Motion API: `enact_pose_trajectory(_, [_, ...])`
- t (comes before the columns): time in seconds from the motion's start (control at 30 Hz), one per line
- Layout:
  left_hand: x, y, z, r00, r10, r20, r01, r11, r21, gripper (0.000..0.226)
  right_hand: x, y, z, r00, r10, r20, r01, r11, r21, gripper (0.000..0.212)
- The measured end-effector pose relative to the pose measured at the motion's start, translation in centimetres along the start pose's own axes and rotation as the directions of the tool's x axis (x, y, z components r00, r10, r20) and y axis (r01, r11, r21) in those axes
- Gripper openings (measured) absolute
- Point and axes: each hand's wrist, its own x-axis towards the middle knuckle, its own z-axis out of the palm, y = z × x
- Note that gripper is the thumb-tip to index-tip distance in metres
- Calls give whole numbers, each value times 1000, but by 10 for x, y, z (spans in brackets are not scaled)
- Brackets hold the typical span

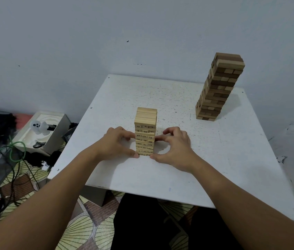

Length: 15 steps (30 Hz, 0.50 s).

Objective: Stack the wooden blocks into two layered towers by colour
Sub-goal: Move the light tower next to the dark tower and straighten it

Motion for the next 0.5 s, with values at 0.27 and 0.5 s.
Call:
enact_pose_trajectory(0.27, [3, -3, 3, 999, 52, 18, -52, 999, 9, 50, 1, 1, 0, 1000, 1, -5, -1, 1000, -5, 61])
enact_pose_trajectory(0.5, [1, 8, 1, 997, 73, -12, -74, 997, -22, 46, 4, 1, -4, 1000, -2, -4, 1, 999, -39, 61])
